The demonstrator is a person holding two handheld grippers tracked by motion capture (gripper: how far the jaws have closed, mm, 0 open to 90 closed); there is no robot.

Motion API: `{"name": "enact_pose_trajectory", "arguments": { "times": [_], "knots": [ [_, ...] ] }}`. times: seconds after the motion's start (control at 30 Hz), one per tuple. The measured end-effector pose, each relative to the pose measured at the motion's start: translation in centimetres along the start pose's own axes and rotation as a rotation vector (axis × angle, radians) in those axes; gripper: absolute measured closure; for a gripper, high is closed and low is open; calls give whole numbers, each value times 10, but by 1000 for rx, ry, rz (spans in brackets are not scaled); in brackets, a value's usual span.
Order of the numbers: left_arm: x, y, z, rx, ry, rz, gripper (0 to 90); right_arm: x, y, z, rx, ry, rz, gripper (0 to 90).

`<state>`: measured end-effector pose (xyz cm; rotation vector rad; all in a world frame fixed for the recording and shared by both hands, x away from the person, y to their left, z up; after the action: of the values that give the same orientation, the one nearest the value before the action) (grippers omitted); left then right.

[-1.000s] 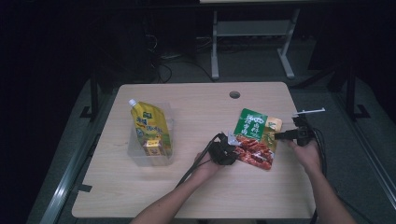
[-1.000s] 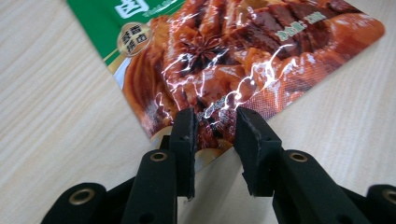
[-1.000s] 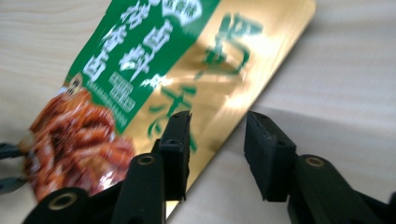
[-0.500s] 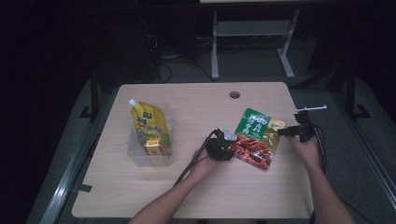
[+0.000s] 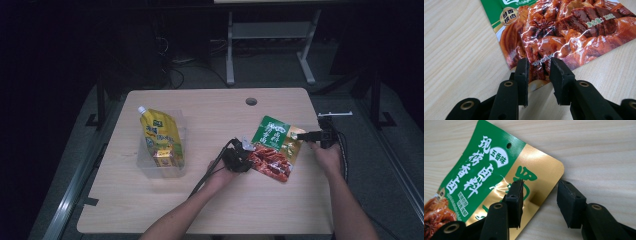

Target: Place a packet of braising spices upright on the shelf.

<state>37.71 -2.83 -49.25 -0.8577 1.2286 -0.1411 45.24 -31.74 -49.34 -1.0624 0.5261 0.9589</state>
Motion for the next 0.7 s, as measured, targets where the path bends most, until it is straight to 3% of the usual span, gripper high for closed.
{"name": "enact_pose_trajectory", "arguments": {
  "times": [0.47,0.7],
  "knots": [
    [0,0,0,8,-2,2,679,-4,1,3,-23,-107,-2,656],
    [0,0,0,11,-2,2,679,1,2,1,-23,-56,29,644]
  ]
}}
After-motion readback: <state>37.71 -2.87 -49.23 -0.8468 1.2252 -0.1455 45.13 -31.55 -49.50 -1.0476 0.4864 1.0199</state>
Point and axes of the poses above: each handheld gripper's, and its own axes: x roughly forward along the jaws, y roughly out of its underside, z roughly to its left, the point moved 4 cm from there along x, roughly forward along the jaws, and after that the axes turned 4 degrees about x, right-handed, at the moved point
